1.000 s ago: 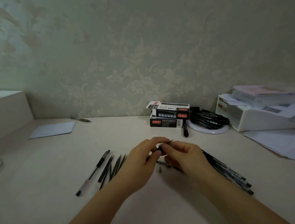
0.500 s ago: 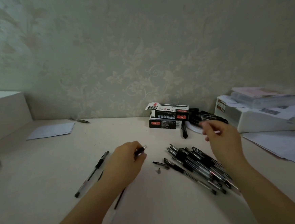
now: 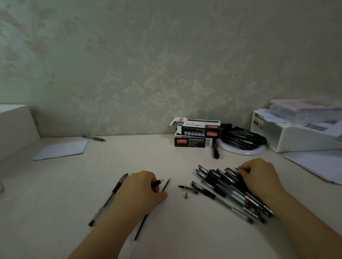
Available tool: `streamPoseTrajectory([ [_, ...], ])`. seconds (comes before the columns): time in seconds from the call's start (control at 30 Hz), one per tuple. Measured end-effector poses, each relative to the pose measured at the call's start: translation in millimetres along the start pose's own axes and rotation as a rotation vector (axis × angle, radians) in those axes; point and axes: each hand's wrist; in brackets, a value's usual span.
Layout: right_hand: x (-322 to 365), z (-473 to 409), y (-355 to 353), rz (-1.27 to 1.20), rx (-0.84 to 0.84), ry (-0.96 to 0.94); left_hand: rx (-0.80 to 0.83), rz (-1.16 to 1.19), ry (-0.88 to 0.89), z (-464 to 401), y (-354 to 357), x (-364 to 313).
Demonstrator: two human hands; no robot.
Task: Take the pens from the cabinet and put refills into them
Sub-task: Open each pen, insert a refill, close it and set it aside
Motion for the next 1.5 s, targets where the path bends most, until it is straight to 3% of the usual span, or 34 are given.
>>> streamPoseTrajectory([
  [0.27,2,1,-1,-0.004,0.011,0.013,-0.039,-0.085,-0.018,0,3,-4],
  [0.4,24,5,-9,-0.037,-0.203,-0.19,-0.081,-0.057,-0.04,2,1,-9],
  [0.47,45,10,-12,-0.214,-0.237,-0.247,-0.143,0.093,-0.013,3,-4,-13],
  [0.6,84,30,-8,-0.853,0.162,-0.055,-0.228,0.533,0.156,8,-13,-27],
  [0.67,92,37,0,-0.946,0.339,-0.017,-0.151,0.616,0.201,10,-8,-32],
  [0.73,95,42,7,-0.989,0.383,-0.027,-0.103,0.608,0.232,9,0,-32],
  [0.83,93,40,10,-1.001,0.232,0.001,-0.034,0.597,0.248,5,8,-27],
  [1.0,88,27,1,-1.288,-0.046,0.129,0.022,0.543,0.267,2,11,-20],
  [1.5,84,26,4,-1.38,-0.018,0.126,0.089,0.632,0.268,4,11,-23],
])
Point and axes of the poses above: each hand's wrist, its own z-axis away from the middle knuckle, its own y-axis out of the palm, x = y × z, and after that the axes turned 9 degrees about -y, right-handed
